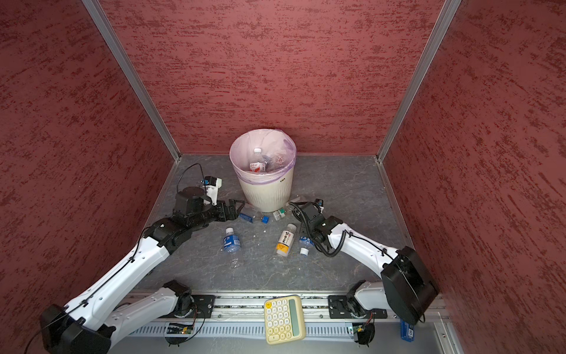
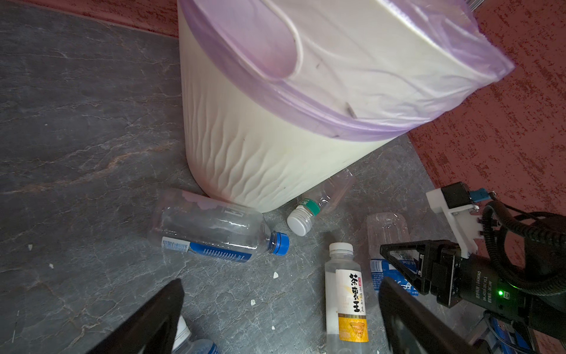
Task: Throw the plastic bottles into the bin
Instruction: 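Close the right gripper on the clear blue-labelled bottle beside the white-capped bottle, then lift the held bottle with the right gripper toward the bin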
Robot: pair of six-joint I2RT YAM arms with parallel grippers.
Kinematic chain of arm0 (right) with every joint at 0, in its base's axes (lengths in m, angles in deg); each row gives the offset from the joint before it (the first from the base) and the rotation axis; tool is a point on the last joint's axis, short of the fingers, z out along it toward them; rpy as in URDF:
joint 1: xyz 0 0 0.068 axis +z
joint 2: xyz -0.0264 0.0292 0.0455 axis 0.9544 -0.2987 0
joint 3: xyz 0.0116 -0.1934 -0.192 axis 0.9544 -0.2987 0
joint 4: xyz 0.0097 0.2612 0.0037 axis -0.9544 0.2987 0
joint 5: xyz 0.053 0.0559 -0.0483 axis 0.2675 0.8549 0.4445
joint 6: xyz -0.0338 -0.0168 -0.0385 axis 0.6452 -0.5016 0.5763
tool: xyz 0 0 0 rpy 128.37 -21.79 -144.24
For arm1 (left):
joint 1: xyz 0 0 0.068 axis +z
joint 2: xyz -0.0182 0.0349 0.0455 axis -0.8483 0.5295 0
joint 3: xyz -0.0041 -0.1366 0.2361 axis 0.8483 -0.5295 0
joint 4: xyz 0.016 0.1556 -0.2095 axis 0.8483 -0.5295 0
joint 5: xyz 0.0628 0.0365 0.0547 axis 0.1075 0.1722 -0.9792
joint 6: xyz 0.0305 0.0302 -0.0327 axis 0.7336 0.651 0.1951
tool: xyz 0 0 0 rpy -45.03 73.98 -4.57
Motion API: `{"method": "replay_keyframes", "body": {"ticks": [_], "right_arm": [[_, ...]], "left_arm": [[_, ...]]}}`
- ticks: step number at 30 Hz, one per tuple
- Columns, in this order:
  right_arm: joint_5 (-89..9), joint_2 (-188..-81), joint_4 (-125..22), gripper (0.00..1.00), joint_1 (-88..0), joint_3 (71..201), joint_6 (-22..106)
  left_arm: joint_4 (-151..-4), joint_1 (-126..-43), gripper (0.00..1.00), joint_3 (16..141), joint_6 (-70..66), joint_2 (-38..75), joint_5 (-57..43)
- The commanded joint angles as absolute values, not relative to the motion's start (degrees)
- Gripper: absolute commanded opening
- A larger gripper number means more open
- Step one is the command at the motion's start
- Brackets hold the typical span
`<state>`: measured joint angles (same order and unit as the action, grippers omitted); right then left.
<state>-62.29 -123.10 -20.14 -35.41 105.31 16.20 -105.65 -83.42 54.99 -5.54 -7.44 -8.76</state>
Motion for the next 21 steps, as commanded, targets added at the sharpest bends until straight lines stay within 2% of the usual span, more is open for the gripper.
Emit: {"method": "replay_keyframes", "body": {"ticks": [1, 21], "right_arm": [[-64.1, -123.2, -21.5, 0.49, -36.0, 107.3, 18.4], [-61.8, -117.1, -26.9, 0.49, -36.2, 109.7, 27.6]], "left_arm": [[-106.5, -83.2, 0.99, 55.1, -6.2, -8.2, -9.1], [-108.8, -83.3, 0.99, 53.0, -7.8, -7.1, -8.7]]}}
